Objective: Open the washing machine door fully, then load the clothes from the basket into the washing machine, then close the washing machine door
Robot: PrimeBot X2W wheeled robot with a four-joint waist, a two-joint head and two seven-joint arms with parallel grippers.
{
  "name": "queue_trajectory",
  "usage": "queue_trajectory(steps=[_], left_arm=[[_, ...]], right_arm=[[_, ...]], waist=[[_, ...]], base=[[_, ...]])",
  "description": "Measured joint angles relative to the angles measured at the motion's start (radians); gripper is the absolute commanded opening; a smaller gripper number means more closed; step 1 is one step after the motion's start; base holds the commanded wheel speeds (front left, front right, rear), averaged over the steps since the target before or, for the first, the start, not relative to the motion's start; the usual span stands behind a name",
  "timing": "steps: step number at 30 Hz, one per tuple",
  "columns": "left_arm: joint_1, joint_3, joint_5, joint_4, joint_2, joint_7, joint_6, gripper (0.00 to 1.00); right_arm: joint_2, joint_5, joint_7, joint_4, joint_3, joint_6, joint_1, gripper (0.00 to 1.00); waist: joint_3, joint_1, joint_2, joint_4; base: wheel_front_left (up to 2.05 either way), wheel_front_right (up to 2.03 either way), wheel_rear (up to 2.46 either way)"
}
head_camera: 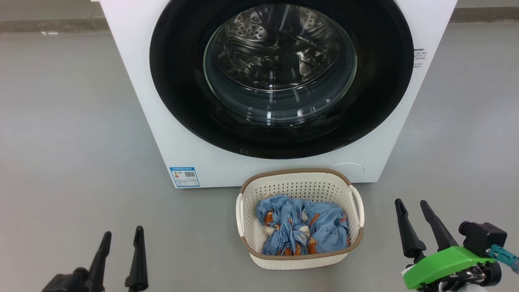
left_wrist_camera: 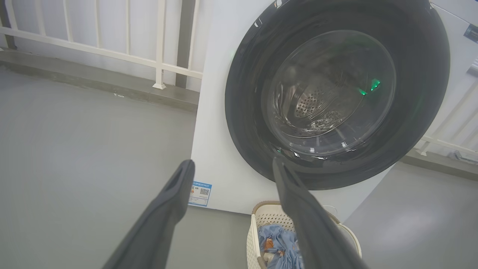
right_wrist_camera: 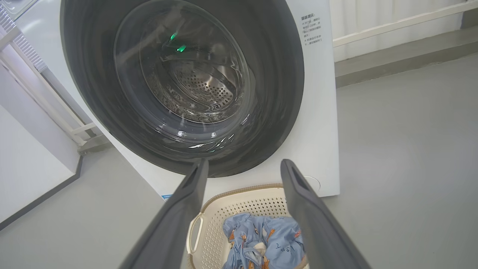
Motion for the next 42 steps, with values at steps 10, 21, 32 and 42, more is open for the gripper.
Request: queue_trajectory(steps=[10, 21, 32, 42], left_arm=[[-0.001, -0.013, 0.096, -0.001, 0.020, -0.026, 0.000, 1.00], [-0.009, -0.020, 0.165, -0.002, 0.026, -0.047, 0.000, 1.00], [-0.024, -0.008, 0.164, 0.001, 0.024, -0.047, 0.000, 1.00], [-0.026, 0.005, 0.188, 0.014, 0.024, -0.047, 0.000, 1.00]], right_arm=[[0.002, -0.101, -0.027, -0.001, -0.009, 0.000, 0.019, 1.00], [0.005, -0.182, -0.046, -0.006, -0.012, 0.000, 0.024, 1.00], [0.009, -0.182, -0.046, -0.008, -0.014, 0.000, 0.023, 1.00], [0.010, -0.183, -0.046, -0.012, -0.016, 0.000, 0.022, 1.00]], waist=[[0.004, 0.0000, 0.0000, -0.011], [0.015, 0.0000, 0.0000, -0.016], [0.022, 0.0000, 0.0000, -0.013], [0.033, 0.0000, 0.0000, -0.015]], base=[[0.00, 0.00, 0.00], [0.00, 0.00, 0.00], [0.00, 0.00, 0.00], [-0.01, 0.37, -0.36]])
